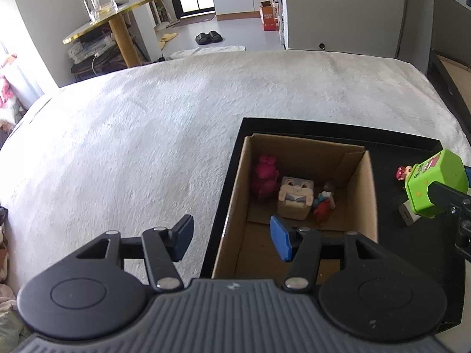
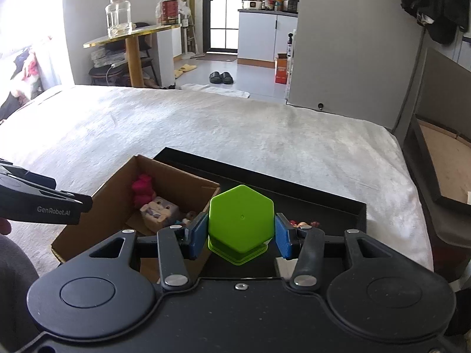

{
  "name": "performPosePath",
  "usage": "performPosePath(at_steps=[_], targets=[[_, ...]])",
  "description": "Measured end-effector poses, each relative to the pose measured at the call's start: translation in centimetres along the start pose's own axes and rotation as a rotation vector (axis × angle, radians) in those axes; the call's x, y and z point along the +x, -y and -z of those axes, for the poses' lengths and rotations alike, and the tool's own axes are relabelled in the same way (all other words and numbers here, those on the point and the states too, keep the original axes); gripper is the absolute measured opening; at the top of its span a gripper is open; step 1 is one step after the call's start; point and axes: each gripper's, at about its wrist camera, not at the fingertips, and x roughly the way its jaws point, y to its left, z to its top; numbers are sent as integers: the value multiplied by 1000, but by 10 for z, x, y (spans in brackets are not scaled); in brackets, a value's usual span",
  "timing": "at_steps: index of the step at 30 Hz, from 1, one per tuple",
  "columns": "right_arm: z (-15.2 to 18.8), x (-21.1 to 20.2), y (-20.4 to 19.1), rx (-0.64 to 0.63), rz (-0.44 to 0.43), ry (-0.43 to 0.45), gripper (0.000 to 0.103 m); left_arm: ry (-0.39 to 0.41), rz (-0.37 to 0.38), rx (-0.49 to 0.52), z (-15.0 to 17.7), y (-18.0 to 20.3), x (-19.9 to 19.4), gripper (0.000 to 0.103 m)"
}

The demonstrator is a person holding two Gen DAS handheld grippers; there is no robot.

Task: Organize rigid objects
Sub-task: 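Lift the green cup with the right tool and carry it over the box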

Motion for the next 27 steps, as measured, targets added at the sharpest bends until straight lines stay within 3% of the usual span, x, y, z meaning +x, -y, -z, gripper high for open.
performPosePath(at_steps=[12,16,18,23,27], targets=[[-11,20,-37,-58,-43,-34,47,-42,41,-36,12,-22,28,56],[-14,28,-51,-87,-62,-53,47,-70,75,-78,16,-29,39,51],[-16,33,-58,-99,-69,-63,47,-77,78,-74,17,-30,43,46],[-17,45,-72,-125,-95,-87,47,-125,103,-117,18,-36,55,21],[-16,54,-80,-137,-112,-108,47,-147,142,-148,18,-41,61,12]])
